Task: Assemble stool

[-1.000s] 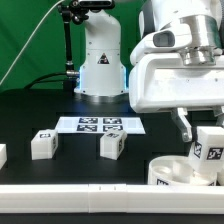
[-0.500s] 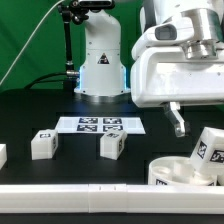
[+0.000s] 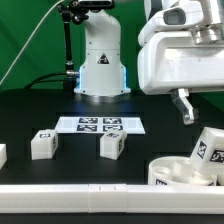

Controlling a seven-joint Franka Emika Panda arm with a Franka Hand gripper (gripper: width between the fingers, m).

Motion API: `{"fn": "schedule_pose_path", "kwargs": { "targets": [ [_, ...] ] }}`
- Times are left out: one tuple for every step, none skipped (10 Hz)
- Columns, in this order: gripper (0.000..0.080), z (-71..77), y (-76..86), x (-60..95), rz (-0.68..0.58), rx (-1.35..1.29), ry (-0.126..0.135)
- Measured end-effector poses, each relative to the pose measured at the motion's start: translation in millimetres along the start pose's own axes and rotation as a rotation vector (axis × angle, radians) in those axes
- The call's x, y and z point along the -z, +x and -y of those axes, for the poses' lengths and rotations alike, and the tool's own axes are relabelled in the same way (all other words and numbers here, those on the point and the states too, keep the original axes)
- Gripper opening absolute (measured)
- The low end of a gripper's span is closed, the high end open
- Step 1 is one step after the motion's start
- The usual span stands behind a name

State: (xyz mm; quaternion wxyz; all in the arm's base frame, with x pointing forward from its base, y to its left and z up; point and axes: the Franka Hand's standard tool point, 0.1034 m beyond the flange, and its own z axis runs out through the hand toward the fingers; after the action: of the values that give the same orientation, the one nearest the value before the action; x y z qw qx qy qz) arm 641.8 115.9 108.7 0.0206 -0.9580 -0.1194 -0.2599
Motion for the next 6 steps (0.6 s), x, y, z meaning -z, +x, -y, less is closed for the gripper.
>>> {"fn": "schedule_pose_path", "kwargs": {
  "targets": [
    [0.0649,0.6,-1.2,-0.7,0.007,0.000,0.002],
    [0.0649,3.4,-1.9,-1.1,0.034,0.000,0.013],
    [0.0649,2.7,-1.0,-1.3,0.031,-0.001,0.012],
    [0.0649,5.6,-4.8,-2.7,0.067,-0.005,0.024],
    [0.0649,10.3,-9.3,-1.6,0.172,-0.032,0.048],
    [0.0649,7.1,-5.8,2.4,0.234,-0.022,0.047]
  ]
}}
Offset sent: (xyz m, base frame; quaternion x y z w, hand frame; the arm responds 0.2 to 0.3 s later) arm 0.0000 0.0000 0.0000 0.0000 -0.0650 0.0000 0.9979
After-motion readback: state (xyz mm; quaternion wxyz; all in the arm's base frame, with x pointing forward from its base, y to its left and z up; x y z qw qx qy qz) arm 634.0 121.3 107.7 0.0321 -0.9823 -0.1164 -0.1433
